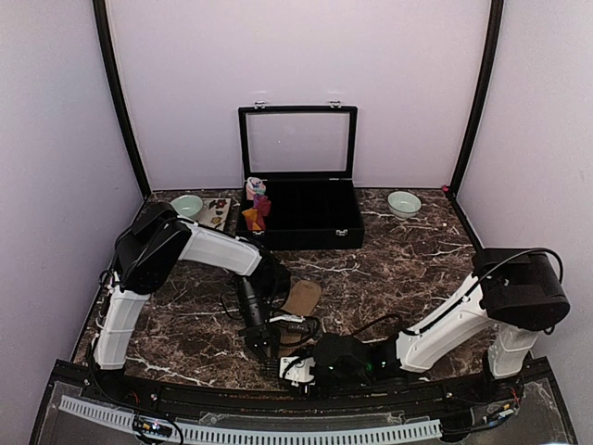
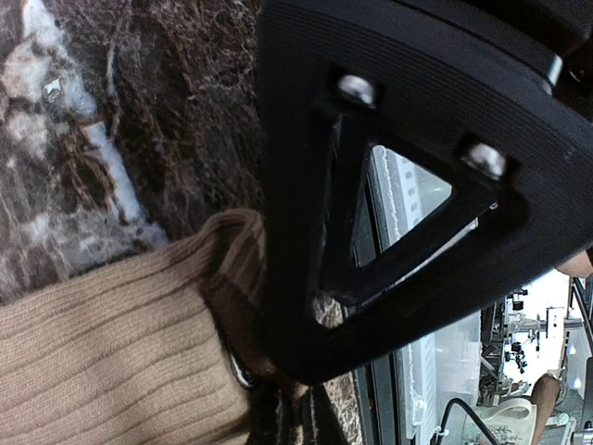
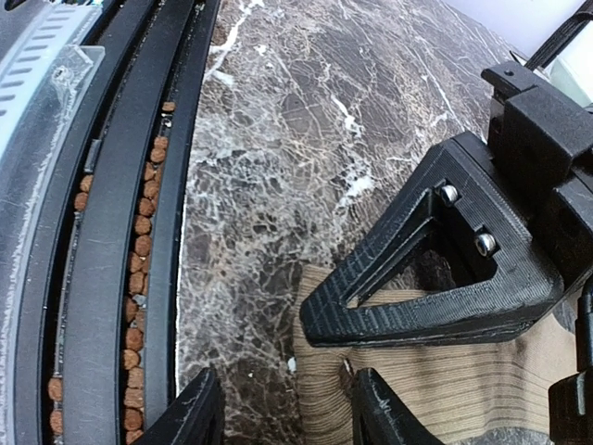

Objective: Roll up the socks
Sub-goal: Roll the sock at the center of the board.

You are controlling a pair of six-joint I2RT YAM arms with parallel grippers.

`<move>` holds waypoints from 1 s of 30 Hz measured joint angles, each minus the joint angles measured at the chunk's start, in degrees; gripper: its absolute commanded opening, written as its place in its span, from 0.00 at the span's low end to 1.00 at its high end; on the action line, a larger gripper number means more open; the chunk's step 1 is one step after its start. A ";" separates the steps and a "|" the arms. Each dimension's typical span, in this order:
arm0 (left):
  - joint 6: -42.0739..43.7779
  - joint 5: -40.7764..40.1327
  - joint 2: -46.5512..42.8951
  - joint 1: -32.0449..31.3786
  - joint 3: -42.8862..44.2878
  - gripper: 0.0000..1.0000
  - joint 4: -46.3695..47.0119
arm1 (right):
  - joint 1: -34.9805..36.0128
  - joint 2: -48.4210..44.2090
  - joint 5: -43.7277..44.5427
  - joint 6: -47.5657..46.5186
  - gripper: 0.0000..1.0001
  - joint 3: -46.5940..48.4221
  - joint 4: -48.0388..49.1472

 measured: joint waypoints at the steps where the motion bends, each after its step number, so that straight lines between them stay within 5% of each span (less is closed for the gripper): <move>1: 0.00 -0.02 0.00 0.00 0.00 0.00 -0.02 | -0.15 0.24 0.00 0.00 0.46 0.00 0.22; 6: 0.00 -0.04 0.00 0.02 0.00 0.00 -0.02 | -0.39 0.63 0.11 -0.46 0.38 0.46 0.20; 14: -0.52 -0.22 0.00 0.00 0.04 0.00 -0.04 | -0.87 0.63 -1.66 1.07 0.10 1.36 -2.58; 21: -3.50 0.04 -1.16 -0.02 -0.44 0.48 -0.55 | -1.11 0.63 -1.88 5.62 0.04 1.29 -2.45; 30: -12.87 -9.09 -18.69 1.33 -16.90 0.58 16.68 | -1.11 1.40 -1.90 13.20 0.02 -0.24 1.62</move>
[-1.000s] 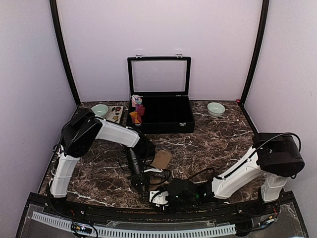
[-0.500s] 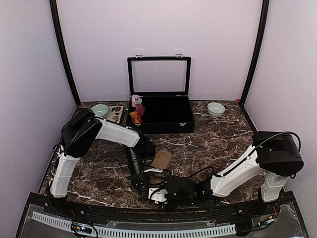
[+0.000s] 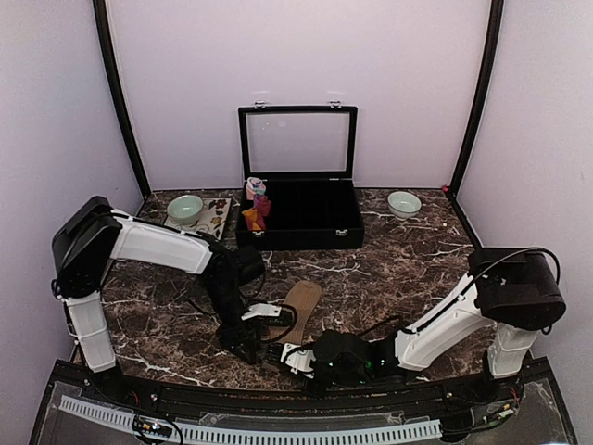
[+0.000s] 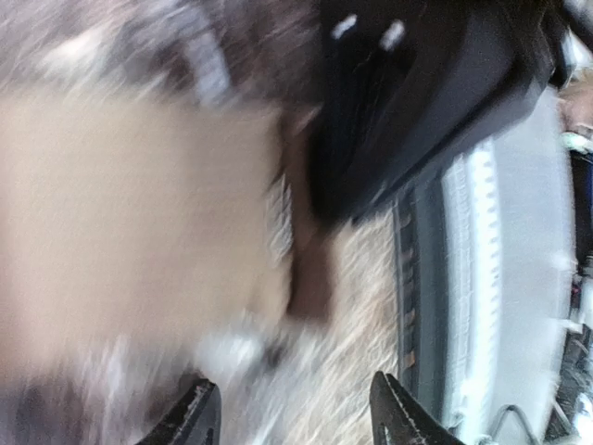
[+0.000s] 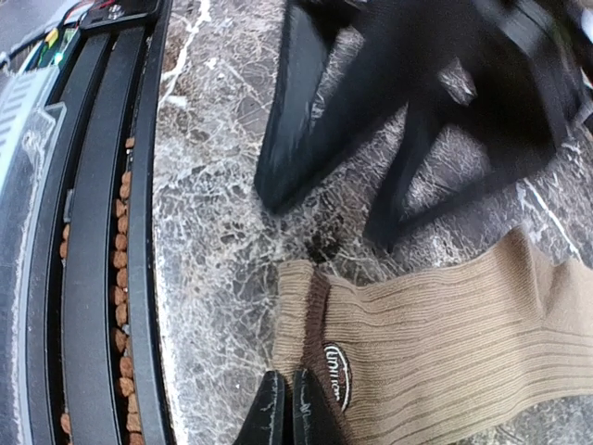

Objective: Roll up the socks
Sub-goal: Roll the sock at the center of the board.

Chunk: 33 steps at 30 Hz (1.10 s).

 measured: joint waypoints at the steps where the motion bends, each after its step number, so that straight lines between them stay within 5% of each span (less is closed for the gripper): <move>1: -1.27 -2.47 -3.52 0.66 -3.43 0.58 3.26 | 0.00 0.07 -0.02 0.61 0.02 -0.02 0.17; 6: -4.39 -13.29 -20.72 3.65 -15.80 0.59 12.48 | -0.26 0.13 -0.94 4.35 0.00 -0.07 0.31; 14: -1.57 -17.97 -35.63 3.74 -17.62 0.54 15.43 | -4.44 0.13 -9.81 13.53 0.00 0.33 -0.31; 23: 8.33 -14.69 -36.37 2.80 -17.62 0.51 12.31 | -11.28 1.92 -25.64 27.45 0.00 0.90 0.13; 33: 12.96 -21.57 -22.25 -14.80 -14.16 0.39 11.87 | -16.04 4.39 -36.33 37.59 0.00 1.49 1.60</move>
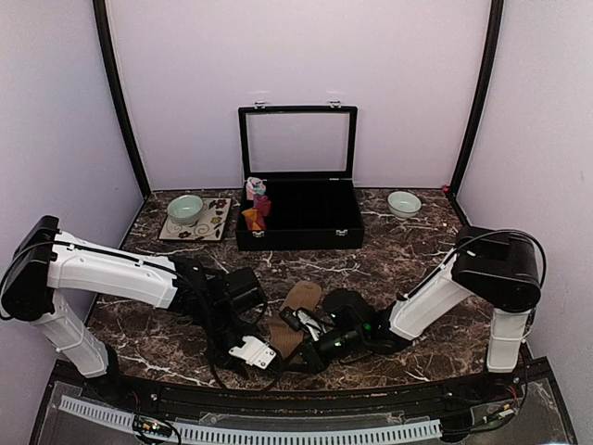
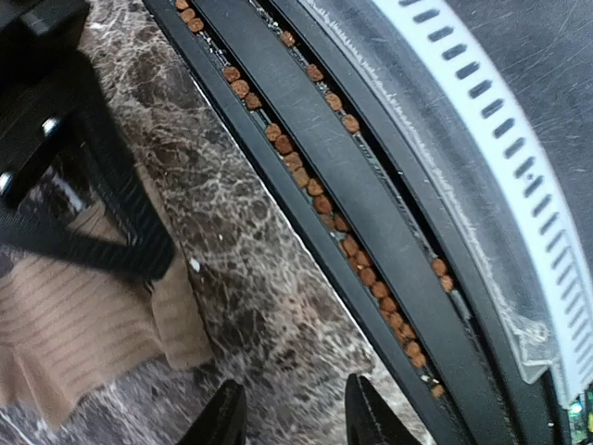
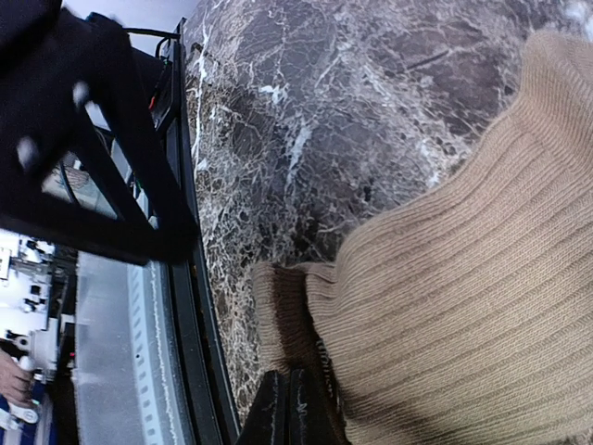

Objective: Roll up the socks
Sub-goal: Roll the sock at the center of the board.

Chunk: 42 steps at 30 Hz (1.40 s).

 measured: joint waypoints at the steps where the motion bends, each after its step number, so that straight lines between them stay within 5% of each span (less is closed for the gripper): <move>1: 0.20 -0.98 0.74 -0.76 0.00 0.39 0.90 | -0.44 0.35 -1.18 0.57 0.00 0.42 -0.35; 13: 0.59 -7.30 1.79 -2.82 -0.26 0.33 12.92 | -3.61 2.82 -9.99 2.03 0.00 4.31 -5.33; 30: -1.99 -8.63 5.75 -3.34 -2.60 0.26 18.23 | -4.24 3.56 -11.85 3.19 0.00 4.68 -5.07; 37: -3.85 -10.01 5.73 -3.52 -3.65 0.45 20.61 | -4.39 3.91 -12.35 3.72 0.00 4.44 -4.15; 42: -5.81 -10.64 4.96 -4.11 -3.65 0.31 19.96 | -4.44 3.98 -12.44 4.22 0.00 4.04 -3.61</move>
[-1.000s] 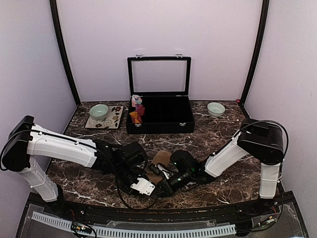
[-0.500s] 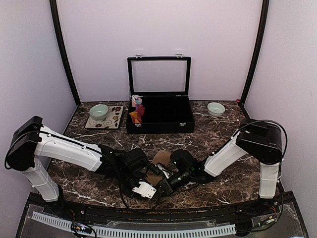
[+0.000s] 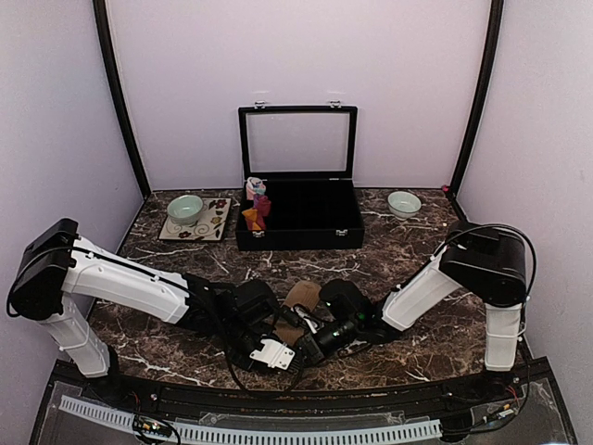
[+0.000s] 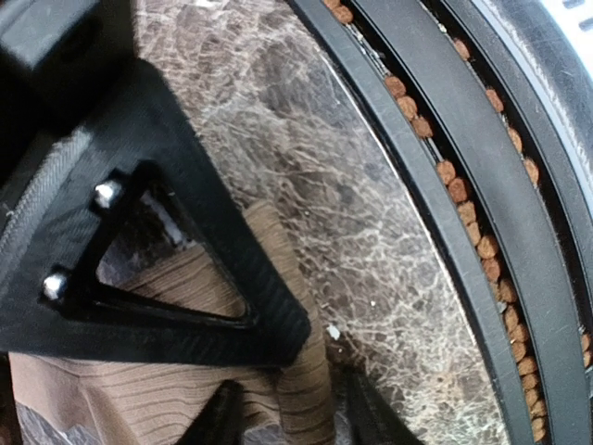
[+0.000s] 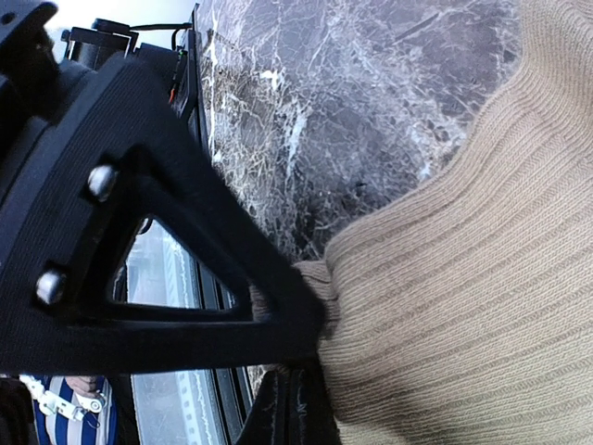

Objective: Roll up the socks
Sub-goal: Roll the sock at the center of the board.

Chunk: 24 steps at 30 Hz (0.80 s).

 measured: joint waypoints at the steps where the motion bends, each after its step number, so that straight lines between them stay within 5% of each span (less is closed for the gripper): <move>1: -0.31 0.00 -0.26 -0.15 0.00 0.25 -0.07 | 0.00 0.02 0.00 0.15 0.00 -0.11 0.15; 4: -1.01 0.17 -0.72 -0.42 0.00 0.16 -0.24 | -0.02 0.04 0.07 0.59 0.00 -0.31 0.55; 16: -3.34 0.28 -0.09 -0.85 -0.04 0.21 -0.48 | -0.02 0.04 0.68 1.81 0.00 -0.92 2.21; 19: -3.74 0.07 0.92 -0.85 -0.04 0.02 0.00 | -0.02 0.04 0.85 2.05 0.00 -1.09 2.67; 24: -4.09 -0.20 1.36 -0.85 0.07 0.00 0.50 | 0.00 -0.02 1.07 2.10 0.00 -1.31 2.97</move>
